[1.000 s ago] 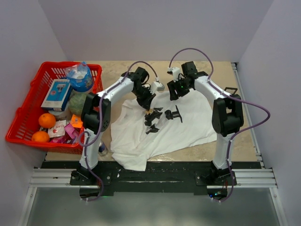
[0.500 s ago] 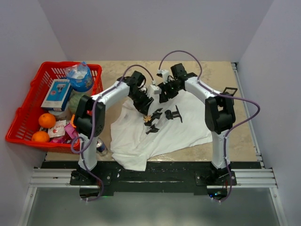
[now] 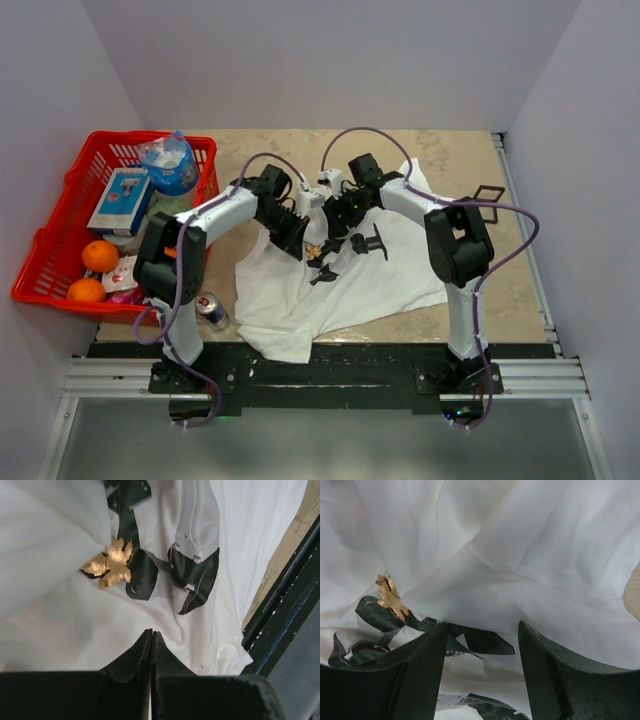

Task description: Remove the brooch from the garment

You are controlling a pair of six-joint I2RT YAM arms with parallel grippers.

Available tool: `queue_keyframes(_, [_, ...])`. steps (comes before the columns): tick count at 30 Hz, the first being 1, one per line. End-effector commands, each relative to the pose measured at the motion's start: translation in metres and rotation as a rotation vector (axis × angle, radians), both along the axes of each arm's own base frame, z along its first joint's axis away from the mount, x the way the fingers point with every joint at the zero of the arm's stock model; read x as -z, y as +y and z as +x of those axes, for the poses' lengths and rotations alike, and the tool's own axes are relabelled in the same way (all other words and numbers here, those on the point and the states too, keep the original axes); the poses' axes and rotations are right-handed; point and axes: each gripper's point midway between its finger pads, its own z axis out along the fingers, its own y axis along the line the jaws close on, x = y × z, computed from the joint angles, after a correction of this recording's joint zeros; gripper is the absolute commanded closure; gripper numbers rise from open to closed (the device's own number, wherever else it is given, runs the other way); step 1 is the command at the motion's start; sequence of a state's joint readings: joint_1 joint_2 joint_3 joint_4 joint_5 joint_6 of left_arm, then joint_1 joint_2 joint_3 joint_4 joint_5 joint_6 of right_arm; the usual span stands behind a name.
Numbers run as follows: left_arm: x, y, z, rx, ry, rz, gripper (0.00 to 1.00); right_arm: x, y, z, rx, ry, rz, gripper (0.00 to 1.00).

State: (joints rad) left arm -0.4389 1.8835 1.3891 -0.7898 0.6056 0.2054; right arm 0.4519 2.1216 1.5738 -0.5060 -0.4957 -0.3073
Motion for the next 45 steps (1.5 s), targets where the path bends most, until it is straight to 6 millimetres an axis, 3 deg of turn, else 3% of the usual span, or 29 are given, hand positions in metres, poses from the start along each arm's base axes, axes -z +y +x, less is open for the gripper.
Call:
queue_keyframes(1, [-0.007, -0.012, 0.011, -0.069, 0.030, -0.112, 0.97, -0.007, 0.007, 0.009, 0.045, -0.001, 0.031, 0.38])
queue_keyframes(8, [-0.011, -0.029, 0.041, -0.108, 0.015, -0.224, 0.99, 0.005, 0.007, 0.007, 0.101, 0.035, 0.027, 0.38])
queue_keyframes(14, [0.009, -0.033, 0.051, -0.130, 0.023, -0.222, 1.00, 0.007, 0.005, 0.009, 0.113, 0.026, 0.009, 0.38])
queue_keyframes(25, [0.032, -0.032, 0.054, -0.163, 0.068, -0.193, 1.00, 0.008, 0.009, 0.012, 0.122, 0.037, 0.007, 0.38])
queue_keyframes(31, [0.021, -0.035, 0.052, -0.136, 0.110, -0.256, 1.00, 0.011, 0.009, 0.010, 0.125, 0.044, -0.002, 0.38])
queue_keyframes(35, [0.015, -0.028, 0.062, -0.129, 0.077, -0.248, 1.00, 0.010, 0.010, 0.009, 0.123, 0.041, -0.001, 0.38])
queue_keyframes(45, [0.026, -0.025, 0.056, -0.104, 0.126, -0.234, 1.00, 0.012, 0.013, 0.010, 0.122, 0.037, -0.009, 0.37])
